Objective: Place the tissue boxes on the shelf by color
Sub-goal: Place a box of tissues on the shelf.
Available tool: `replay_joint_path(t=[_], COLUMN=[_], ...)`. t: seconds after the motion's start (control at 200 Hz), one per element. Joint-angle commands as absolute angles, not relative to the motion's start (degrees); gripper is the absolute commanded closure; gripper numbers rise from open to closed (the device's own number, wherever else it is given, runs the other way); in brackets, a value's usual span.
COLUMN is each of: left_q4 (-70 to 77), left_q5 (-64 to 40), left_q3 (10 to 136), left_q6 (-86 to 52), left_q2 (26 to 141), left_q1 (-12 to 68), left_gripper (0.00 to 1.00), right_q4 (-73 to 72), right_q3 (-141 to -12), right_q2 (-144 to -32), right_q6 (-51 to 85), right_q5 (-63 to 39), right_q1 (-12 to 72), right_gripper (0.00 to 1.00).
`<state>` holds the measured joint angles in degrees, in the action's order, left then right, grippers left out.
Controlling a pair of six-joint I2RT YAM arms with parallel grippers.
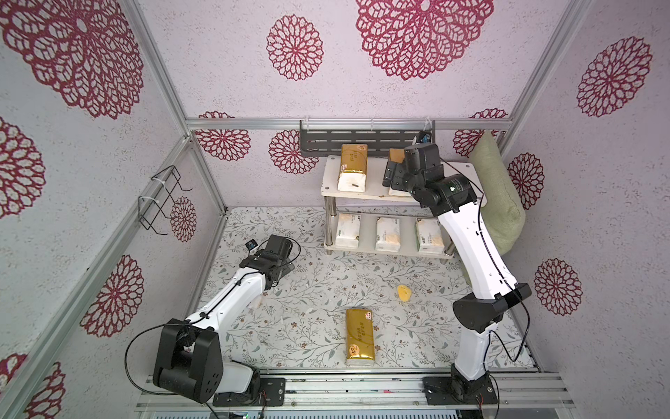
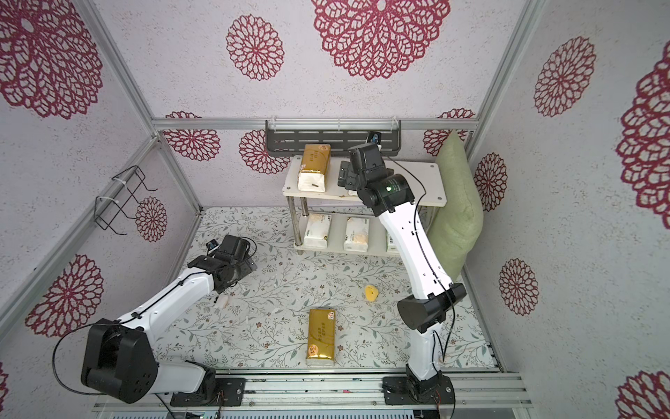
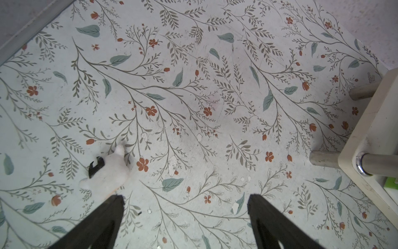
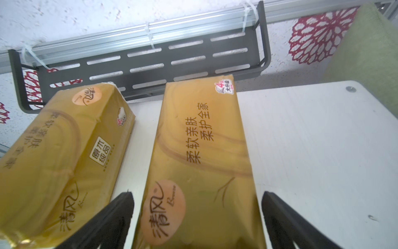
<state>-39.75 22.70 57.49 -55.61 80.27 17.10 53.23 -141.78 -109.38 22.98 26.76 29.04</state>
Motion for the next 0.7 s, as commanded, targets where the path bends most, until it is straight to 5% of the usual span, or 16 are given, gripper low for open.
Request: replay_joint_path(t=[0.0,0.695], left_q4=[-40.30,-41.00], left_q5=[23.48,25.45], left_q3=[58.27,59.59], left_q6=[-54.98,-54.31], left_q2=[79.10,79.50], left_q1=[17.05,18.72], left_gripper=[0.03,0.03], right_q4=[50.30,52.82], right_q3=[-142.02,-138.50], right_q2=[-105.78,-98.16], right_q6=[21.59,21.27], right_q5=[27.33,21.66], right_q1=[28.57,28.76], right_gripper=[0.01,0.01])
